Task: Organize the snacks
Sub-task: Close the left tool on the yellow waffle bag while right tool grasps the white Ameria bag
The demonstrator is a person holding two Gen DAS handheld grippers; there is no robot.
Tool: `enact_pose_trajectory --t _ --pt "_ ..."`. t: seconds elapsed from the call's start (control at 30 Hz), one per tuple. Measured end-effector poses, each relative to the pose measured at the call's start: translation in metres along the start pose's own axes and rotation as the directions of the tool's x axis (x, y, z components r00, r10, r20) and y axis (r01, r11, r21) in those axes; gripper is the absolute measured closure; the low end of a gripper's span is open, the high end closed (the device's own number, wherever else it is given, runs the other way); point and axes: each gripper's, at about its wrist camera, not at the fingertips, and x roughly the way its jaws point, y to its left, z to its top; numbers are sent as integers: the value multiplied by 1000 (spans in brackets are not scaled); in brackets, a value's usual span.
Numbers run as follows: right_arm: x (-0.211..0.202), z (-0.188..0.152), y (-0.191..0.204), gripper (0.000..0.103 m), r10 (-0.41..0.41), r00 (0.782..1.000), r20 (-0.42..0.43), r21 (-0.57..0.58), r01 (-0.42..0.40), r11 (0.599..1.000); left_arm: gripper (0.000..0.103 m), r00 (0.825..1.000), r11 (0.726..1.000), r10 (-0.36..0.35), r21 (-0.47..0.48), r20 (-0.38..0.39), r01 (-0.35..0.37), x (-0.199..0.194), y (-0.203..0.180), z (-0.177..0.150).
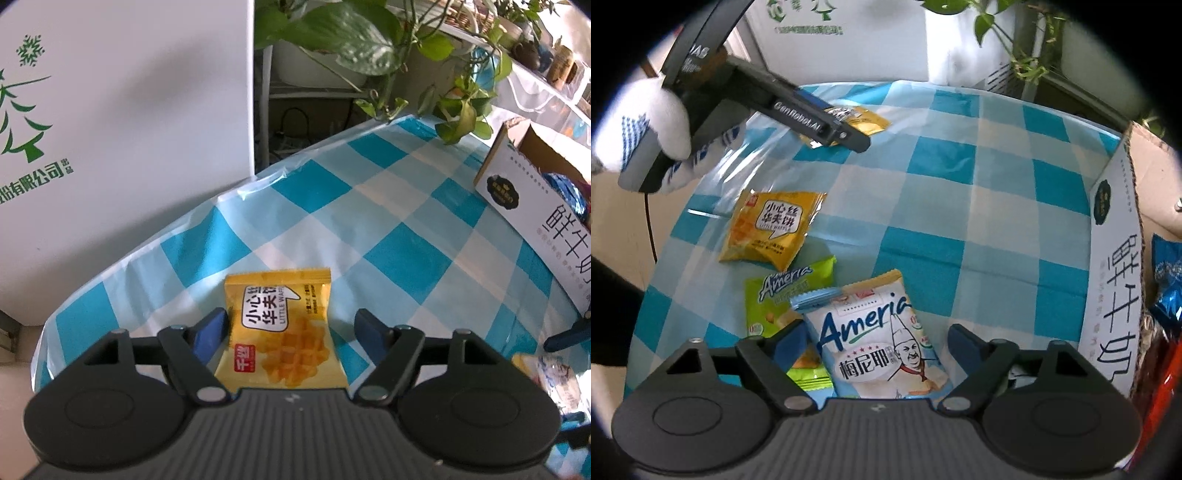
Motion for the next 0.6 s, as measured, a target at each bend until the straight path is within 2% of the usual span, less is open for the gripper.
enact_pose_trajectory --t 0.03,0.13,0.17,0.2,0.23,0.3,0.47,0.6 --pt "-1 0 -1 21 -2 1000 5 13 2 1000 27 1000 1000 2 4 1 -2 0 -1 0" --pt "-4 1 -6 34 0 1000 23 44 -1 999 27 1000 1000 6 -2 2 -6 2 -1 2" --pt "-4 2 -8 38 6 1000 27 56 -7 998 29 1000 1000 10 -9 1 -10 2 -1 3" --pt "-4 3 -9 41 9 999 31 67 -11 998 35 1000 1000 12 -15 2 -12 2 -1 4" --pt "-4 3 -9 41 8 999 35 70 -11 998 44 1000 1000 11 -14 3 -11 2 -2 5" --pt "-5 5 -9 43 5 999 45 75 -8 997 49 1000 1000 7 -13 3 -7 1 -2 6" --pt "-8 8 -11 43 -14 997 75 95 6 995 51 999 999 36 -1 14 -36 -2 -9 8" --pt "-15 11 -10 43 -17 994 110 107 5 994 51 999 1000 20 -11 44 -20 -12 -15 9"
